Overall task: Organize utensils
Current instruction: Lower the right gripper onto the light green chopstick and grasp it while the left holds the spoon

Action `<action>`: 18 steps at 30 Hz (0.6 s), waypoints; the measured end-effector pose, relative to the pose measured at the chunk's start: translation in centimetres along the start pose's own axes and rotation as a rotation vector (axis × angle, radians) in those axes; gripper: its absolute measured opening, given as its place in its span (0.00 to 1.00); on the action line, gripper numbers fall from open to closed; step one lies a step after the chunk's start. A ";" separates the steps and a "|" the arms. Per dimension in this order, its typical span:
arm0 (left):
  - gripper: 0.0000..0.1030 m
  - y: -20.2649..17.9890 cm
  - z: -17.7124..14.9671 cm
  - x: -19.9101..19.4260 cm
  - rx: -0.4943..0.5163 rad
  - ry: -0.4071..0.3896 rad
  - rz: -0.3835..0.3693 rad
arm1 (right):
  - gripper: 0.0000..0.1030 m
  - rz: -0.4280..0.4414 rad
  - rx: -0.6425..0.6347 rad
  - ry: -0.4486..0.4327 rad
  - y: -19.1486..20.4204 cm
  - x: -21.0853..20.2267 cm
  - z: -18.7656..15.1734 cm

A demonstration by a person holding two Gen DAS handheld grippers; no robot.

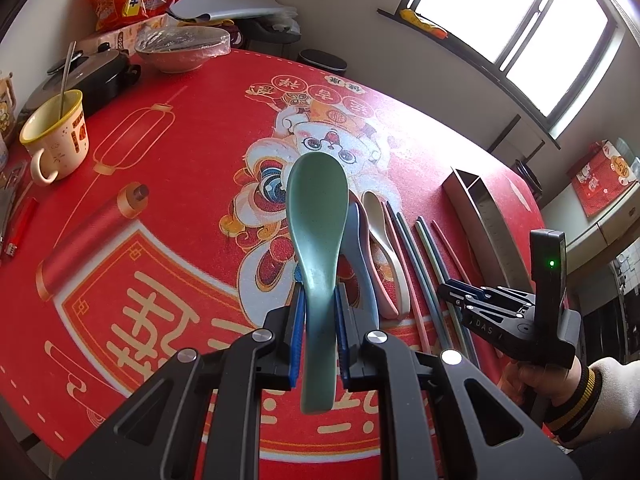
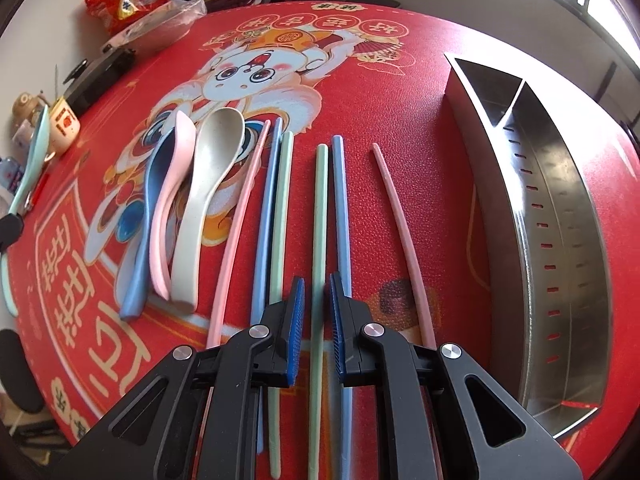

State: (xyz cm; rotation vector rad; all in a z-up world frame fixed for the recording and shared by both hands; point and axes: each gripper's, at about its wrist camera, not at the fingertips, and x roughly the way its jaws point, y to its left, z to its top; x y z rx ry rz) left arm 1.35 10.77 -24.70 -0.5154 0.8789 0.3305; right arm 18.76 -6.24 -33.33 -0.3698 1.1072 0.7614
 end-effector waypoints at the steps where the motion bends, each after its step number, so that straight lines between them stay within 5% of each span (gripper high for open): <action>1: 0.13 -0.1 0.0 0.1 0.002 0.003 0.001 | 0.12 -0.007 -0.009 -0.007 0.1 0.0 -0.1; 18: 0.13 0.1 -0.6 -0.8 -0.026 -0.022 0.004 | 0.12 0.008 -0.004 0.003 0.0 0.0 0.0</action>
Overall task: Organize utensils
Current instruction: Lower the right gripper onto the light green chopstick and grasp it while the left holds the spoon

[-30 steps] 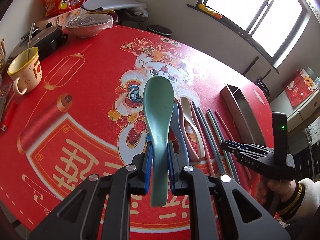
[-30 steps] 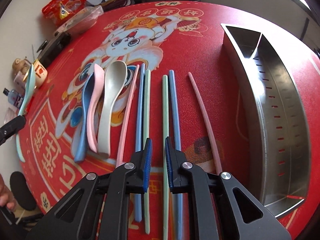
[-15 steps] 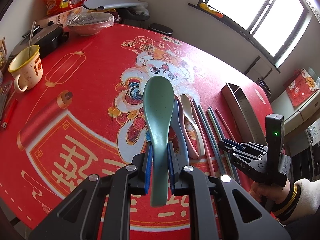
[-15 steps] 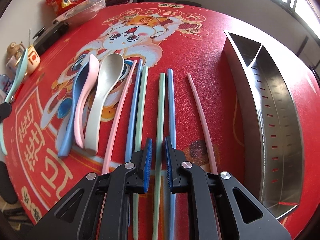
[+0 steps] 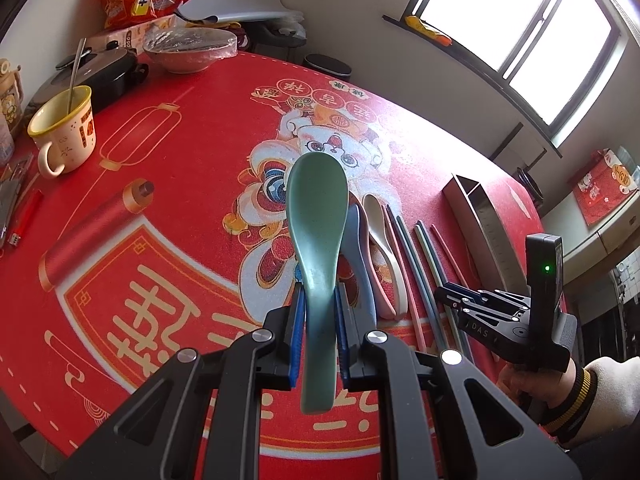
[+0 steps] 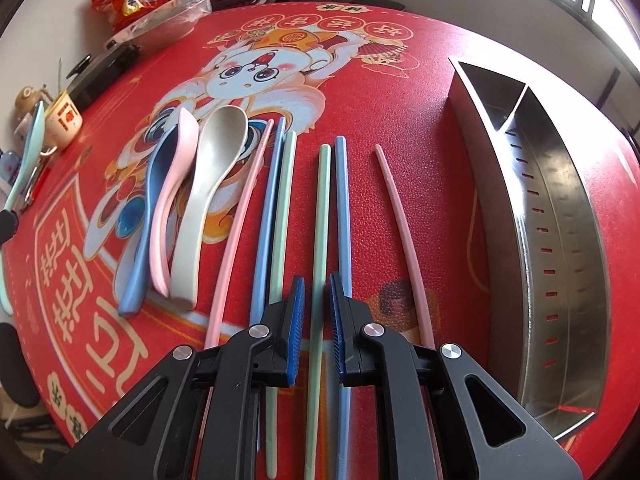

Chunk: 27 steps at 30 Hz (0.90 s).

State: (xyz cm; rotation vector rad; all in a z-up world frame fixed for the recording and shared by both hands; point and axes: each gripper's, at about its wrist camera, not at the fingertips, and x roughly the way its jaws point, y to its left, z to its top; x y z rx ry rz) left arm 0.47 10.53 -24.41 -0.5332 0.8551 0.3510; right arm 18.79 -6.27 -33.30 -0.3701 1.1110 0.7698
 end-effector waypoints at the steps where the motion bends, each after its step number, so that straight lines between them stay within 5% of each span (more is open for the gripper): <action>1: 0.13 0.0 -0.1 -0.1 -0.002 -0.001 0.001 | 0.11 0.002 0.002 0.001 0.0 0.0 0.0; 18: 0.13 -1.3 -0.3 -1.3 0.030 -0.019 0.009 | 0.06 0.116 0.125 -0.054 -2.0 -4.0 -0.7; 27: 0.13 -3.0 0.1 -1.5 0.067 -0.035 -0.002 | 0.06 0.169 0.151 -0.186 -3.5 -8.8 -1.0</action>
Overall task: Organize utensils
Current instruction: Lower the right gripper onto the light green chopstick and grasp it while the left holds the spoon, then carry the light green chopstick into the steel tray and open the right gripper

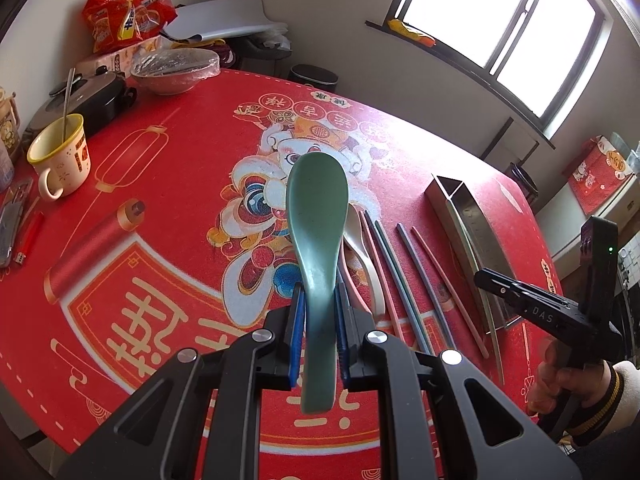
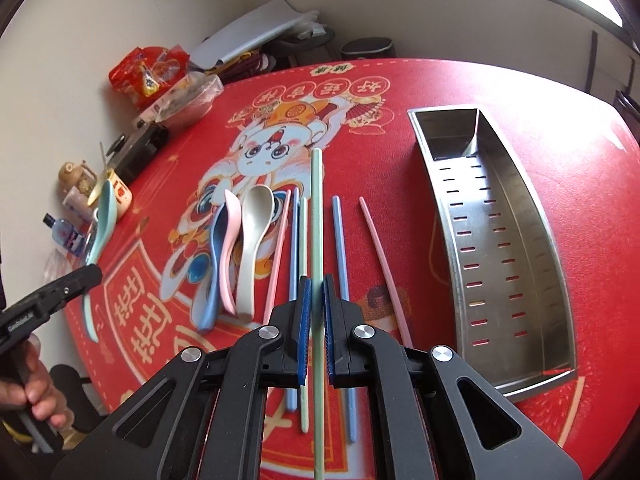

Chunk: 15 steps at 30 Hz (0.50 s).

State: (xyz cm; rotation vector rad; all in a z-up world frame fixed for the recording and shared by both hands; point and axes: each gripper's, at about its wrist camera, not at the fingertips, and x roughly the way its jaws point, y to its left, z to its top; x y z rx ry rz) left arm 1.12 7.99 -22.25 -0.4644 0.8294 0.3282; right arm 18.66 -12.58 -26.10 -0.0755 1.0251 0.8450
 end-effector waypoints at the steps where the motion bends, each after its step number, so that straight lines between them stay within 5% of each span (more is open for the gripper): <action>1: 0.13 -0.2 0.1 0.0 0.005 -0.002 -0.004 | 0.06 0.003 0.006 -0.017 -0.3 -0.6 0.1; 15: 0.13 -4.4 0.3 3.0 0.050 0.039 -0.076 | 0.06 -0.095 0.152 -0.159 -9.3 -7.1 2.0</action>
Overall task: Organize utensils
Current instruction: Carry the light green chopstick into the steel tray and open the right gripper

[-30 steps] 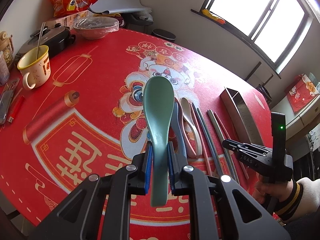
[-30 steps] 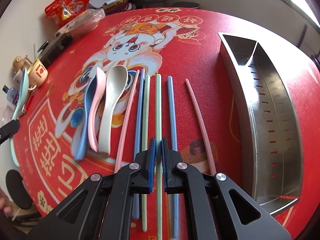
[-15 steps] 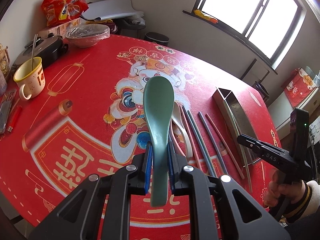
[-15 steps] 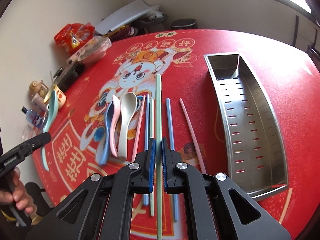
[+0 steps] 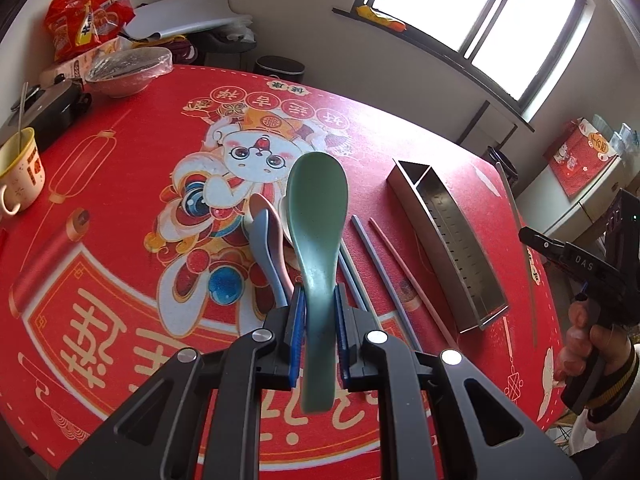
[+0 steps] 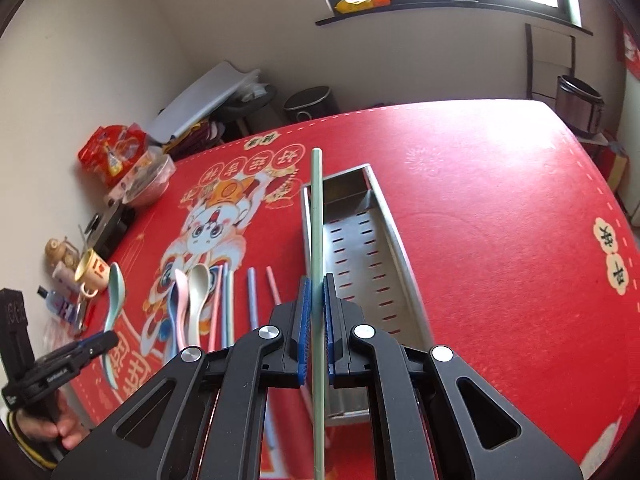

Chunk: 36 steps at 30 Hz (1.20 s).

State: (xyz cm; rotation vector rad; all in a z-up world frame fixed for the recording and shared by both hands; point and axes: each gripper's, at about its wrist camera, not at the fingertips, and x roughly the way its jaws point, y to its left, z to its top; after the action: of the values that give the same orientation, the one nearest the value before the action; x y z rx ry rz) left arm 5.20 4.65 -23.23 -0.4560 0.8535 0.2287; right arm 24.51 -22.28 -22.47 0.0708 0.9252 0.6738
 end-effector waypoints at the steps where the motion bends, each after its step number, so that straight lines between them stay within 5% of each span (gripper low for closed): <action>1: 0.13 -0.2 0.0 0.2 0.001 0.002 -0.003 | 0.06 -0.011 -0.001 -0.002 -0.5 0.1 0.3; 8: 0.13 -0.5 -0.5 0.7 -0.032 0.000 0.008 | 0.06 -0.040 -0.102 0.016 -0.7 3.0 2.9; 18: 0.13 0.4 -1.5 0.9 -0.125 -0.011 0.041 | 0.06 -0.131 -0.296 0.175 0.8 11.2 3.2; 25: 0.13 0.4 -2.0 0.6 -0.146 -0.015 0.055 | 0.06 -0.181 -0.310 0.247 0.0 12.3 1.8; 36: 0.13 -1.7 -1.3 0.9 -0.098 -0.009 0.033 | 0.06 -0.214 -0.259 0.241 -1.0 12.0 1.3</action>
State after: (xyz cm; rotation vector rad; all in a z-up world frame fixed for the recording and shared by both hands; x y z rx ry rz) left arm 5.49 2.55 -24.19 -0.5320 0.8442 0.3041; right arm 30.95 -16.04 -30.61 -0.3422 1.0511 0.6051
